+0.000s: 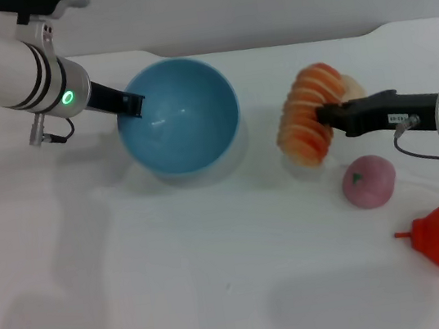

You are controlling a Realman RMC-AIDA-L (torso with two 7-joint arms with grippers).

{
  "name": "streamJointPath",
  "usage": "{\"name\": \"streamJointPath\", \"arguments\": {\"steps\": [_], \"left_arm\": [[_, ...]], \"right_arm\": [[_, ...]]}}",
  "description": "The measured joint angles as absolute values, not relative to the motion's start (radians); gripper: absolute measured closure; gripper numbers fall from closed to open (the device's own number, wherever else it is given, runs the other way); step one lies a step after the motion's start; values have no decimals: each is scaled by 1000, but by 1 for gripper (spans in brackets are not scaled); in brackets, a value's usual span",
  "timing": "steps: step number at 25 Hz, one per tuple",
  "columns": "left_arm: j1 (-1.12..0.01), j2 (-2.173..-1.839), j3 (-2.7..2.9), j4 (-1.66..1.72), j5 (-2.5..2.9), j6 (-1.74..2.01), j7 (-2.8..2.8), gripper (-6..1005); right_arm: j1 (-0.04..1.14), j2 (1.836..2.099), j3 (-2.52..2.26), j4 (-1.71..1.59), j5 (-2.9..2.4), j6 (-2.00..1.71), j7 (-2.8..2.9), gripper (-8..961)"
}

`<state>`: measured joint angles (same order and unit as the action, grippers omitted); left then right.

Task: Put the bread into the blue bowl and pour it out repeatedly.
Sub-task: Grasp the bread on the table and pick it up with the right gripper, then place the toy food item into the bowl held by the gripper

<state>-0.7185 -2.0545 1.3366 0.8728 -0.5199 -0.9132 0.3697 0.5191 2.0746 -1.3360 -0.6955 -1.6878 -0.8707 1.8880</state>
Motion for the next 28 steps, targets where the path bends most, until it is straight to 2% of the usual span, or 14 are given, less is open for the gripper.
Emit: {"name": "streamJointPath", "arguments": {"steps": [7,14,28], "left_arm": [[-760,-2053,1353,871,-496,-1023,376,999],[-811,-2065,1472,876,-519,-1101,368,999],[-850,-2063,1524,883,-705,-1160,343,999]], "right_arm": [[508,2073,-1335,-726,-1560,-963,1713,887],[498,2077,-1356,-763,-1393,-1035,1508,893],[498,2077,-1464,-711,-1439,-1027,1471,902]]}}
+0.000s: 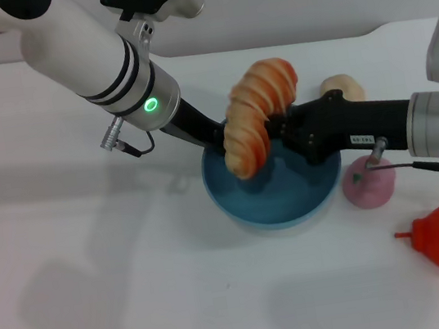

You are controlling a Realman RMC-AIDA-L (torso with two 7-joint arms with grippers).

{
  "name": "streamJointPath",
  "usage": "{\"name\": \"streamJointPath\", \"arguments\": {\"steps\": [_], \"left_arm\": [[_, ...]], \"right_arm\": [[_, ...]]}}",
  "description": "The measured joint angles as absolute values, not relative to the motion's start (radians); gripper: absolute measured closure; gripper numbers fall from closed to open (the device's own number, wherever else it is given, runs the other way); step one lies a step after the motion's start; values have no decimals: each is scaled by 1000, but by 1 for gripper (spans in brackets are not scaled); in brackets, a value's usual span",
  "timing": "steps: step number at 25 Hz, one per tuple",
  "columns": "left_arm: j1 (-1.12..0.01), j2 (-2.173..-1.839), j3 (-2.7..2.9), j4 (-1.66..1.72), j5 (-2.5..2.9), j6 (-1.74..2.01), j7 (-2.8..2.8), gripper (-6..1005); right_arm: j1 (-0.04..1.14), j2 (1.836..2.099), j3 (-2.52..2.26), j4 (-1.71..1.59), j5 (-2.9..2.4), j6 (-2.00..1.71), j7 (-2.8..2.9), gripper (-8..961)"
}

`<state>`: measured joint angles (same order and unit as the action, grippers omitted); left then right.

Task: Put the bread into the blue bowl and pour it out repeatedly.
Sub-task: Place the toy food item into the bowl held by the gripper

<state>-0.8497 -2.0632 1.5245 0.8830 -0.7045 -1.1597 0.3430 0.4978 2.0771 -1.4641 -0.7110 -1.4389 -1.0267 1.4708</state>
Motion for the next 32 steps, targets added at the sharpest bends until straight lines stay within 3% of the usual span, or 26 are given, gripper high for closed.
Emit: {"name": "streamJointPath", "arguments": {"steps": [8,19,32], "left_arm": [[-850,-2062,1530,883,-698,-1160,320,999],[-850,-2060,1521,873,-631,-1153,274,999],[-862,-2065,1523,876,-609,-1098,258,999]], "right_arm": [[485,2073,-1449,-713,-1442,-1020,1490,904],[456,2071,-1391,-720,-1445,-1060,1491,632],[364,2077,-1182,-715,-1309,-1152,1467,612]]}}
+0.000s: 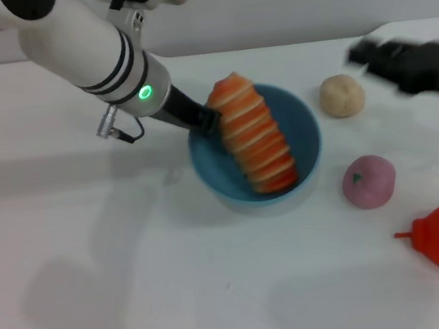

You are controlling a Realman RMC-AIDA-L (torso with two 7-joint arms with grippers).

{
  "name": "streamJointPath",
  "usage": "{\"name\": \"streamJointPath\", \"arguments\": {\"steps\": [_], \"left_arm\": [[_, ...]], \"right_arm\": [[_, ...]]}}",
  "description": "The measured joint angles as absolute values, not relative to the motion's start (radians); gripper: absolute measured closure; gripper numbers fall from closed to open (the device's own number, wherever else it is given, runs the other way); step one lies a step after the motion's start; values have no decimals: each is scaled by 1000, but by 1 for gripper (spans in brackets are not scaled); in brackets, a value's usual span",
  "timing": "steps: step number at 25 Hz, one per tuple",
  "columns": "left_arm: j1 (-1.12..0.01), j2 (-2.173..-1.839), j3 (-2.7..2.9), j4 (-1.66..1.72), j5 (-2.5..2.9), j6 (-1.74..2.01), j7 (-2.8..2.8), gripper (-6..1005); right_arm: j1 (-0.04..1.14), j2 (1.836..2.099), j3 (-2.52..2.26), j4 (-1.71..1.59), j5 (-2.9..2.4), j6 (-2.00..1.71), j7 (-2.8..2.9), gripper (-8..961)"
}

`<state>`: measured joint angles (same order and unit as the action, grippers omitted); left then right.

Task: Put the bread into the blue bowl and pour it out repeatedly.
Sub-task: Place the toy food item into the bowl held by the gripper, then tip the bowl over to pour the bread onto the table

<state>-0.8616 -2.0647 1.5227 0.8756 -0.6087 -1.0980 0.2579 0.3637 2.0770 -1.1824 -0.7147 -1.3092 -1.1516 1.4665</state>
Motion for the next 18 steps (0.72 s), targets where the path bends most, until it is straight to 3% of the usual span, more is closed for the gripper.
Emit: {"name": "streamJointPath", "arguments": {"steps": [9,18], "left_arm": [[-863,-2074,1756,875,-617,-814,205,1000],[-864,-2077,1967,823,-606,-463,122,1000]], "right_arm": [[220,2071,-878,-452,-966,-1506,1259,598],[162,2072,-793,-296,-954,-1606,1167,585]]}}
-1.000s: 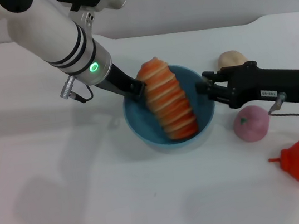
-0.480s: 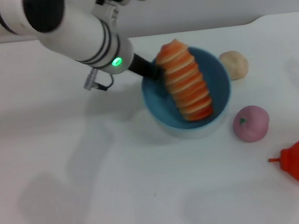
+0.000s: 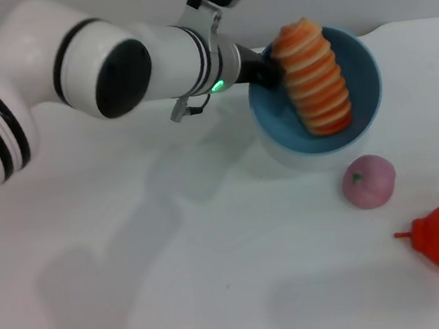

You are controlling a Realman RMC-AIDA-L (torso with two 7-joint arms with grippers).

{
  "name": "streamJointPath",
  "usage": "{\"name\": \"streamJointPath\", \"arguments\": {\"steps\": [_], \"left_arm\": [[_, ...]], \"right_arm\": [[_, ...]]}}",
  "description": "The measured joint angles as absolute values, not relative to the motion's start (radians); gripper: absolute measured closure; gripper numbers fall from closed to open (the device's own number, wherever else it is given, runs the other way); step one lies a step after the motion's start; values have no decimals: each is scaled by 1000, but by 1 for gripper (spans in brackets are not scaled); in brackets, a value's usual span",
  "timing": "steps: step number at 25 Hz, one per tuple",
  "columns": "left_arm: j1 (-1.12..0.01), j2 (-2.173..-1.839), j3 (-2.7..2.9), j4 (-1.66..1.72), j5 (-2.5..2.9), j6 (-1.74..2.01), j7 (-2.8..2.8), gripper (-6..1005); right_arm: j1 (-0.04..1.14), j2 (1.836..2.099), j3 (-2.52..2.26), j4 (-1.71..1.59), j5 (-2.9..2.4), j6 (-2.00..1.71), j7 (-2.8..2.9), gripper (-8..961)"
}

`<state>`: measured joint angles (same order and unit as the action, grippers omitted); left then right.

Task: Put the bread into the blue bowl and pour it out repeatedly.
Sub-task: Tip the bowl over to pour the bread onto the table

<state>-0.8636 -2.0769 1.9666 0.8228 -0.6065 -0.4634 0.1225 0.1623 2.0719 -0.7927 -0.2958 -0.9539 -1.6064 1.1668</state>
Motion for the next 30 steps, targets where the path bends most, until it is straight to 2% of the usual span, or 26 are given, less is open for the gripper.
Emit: {"name": "streamJointPath", "arguments": {"steps": [4,13,23,30], "left_arm": [[-865,-2079,2046,774,-607,-340,122,1000],[-770,-2077,2158,730,-604,56,176,999],[-742,-2079,2295,639,-602,428,376,999],[-738,-2079,2358,638,-610,481,543,1000]], "right_arm": [[149,2071,-757,-244,-953,-1653,1164,578],[130,2072,-670,-185,-952,-1665,1163,565],[140,2073,-654,-155,-952,-1631,1163,549],[155,2074,-652,-139,-955,-1619,1163,539]]}}
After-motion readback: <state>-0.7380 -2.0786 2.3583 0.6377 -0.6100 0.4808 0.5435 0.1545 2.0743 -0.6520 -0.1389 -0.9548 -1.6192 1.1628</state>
